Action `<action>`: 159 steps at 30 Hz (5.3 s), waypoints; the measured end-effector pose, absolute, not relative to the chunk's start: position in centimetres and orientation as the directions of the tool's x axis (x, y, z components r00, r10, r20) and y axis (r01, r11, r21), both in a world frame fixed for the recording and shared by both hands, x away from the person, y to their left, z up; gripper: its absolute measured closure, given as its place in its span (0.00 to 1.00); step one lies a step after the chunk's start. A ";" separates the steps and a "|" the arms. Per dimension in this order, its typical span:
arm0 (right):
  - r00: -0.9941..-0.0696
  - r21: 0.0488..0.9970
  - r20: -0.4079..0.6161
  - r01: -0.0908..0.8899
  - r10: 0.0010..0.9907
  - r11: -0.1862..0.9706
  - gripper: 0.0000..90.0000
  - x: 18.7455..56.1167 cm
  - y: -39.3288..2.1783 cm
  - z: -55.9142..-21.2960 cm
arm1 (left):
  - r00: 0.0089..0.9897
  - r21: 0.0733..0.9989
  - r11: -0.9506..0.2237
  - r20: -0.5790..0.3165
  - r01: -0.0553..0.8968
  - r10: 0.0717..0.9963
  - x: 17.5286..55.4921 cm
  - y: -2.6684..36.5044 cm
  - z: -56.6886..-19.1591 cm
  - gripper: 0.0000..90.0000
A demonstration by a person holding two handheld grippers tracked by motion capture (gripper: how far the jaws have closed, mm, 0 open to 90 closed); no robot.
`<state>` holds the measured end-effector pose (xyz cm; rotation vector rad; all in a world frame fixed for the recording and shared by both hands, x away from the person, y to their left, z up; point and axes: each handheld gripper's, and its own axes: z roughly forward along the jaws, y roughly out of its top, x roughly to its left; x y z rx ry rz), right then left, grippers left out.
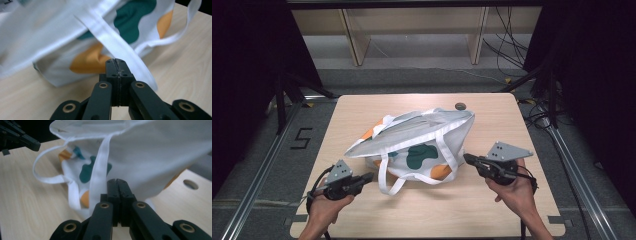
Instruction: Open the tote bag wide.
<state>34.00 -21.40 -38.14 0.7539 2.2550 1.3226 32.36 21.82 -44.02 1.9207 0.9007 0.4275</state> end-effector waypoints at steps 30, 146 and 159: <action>-0.688 0.801 -0.167 0.323 0.707 0.503 1.00 45.7 -16.7 -33.8 | 0.589 0.855 -0.281 -0.035 0.436 0.807 44.8 20.1 -38.7 0.97; -0.836 0.625 -0.034 0.410 0.548 0.665 1.00 41.8 -15.8 -42.7 | 0.715 0.667 -0.507 -0.056 0.546 0.697 50.3 12.7 -41.2 0.96; -0.684 0.531 -0.197 0.528 0.702 0.663 1.00 54.5 -12.2 -43.6 | 0.805 0.553 -0.658 -0.040 0.511 0.592 45.5 16.0 -44.0 0.99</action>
